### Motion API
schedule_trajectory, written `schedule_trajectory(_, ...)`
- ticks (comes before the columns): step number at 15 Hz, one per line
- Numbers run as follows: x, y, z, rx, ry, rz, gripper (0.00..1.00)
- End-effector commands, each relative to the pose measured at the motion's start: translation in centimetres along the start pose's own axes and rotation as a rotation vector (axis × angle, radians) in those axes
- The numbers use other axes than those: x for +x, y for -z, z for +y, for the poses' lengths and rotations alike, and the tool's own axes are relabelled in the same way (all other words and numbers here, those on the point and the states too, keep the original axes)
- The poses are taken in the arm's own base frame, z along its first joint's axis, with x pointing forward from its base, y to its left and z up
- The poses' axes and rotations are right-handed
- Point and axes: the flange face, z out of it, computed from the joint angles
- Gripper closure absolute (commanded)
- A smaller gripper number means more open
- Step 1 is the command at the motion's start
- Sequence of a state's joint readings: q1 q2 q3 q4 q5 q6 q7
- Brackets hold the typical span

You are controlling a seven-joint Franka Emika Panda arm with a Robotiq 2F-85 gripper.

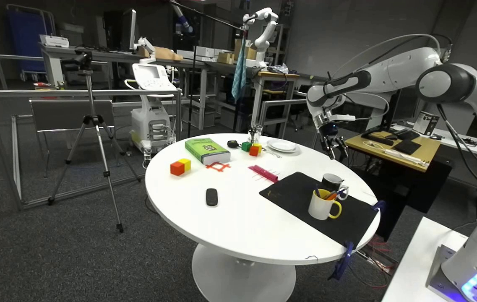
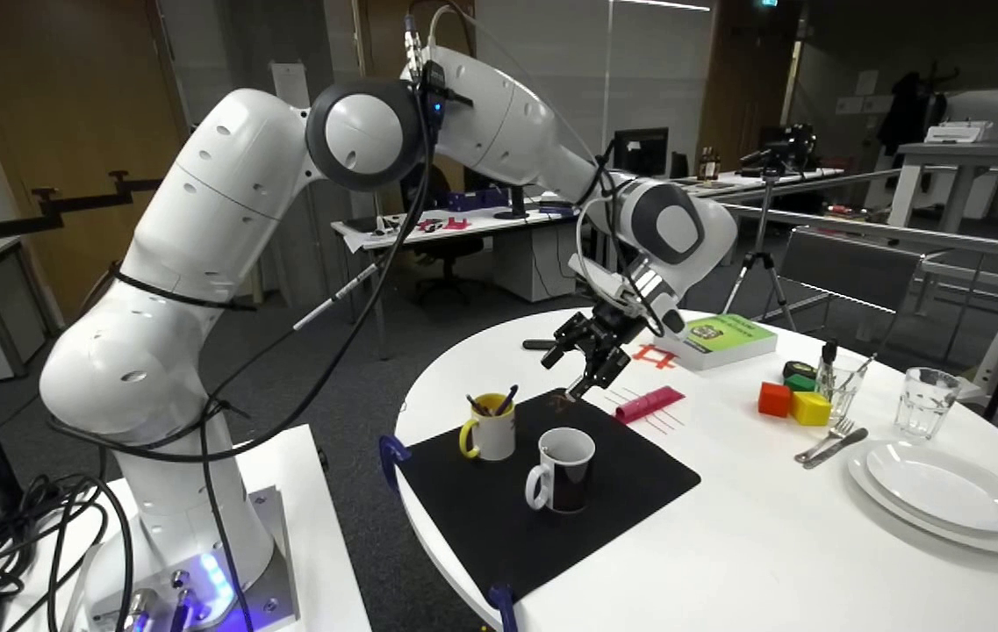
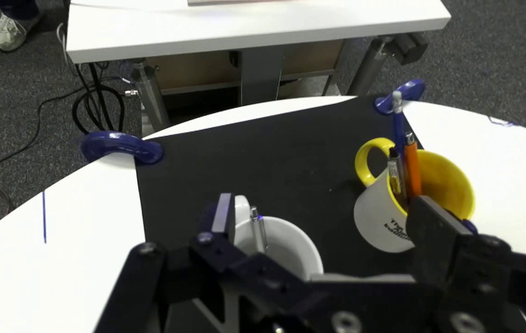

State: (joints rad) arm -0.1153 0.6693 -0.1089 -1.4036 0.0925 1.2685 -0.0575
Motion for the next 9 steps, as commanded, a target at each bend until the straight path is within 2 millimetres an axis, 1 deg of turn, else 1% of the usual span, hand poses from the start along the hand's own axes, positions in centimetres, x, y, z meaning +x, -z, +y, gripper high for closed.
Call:
schedule_trajectory(1,0.0,-0.4,2.4,0.030,-0.043,0.093,0.00)
schedule_trajectory(4,1.2,-1.1,3.2,0.034,-0.055,0.151,0.00)
schedule_trajectory(9,2.3,-2.5,2.6,0.036,-0.040,0.169,0.00)
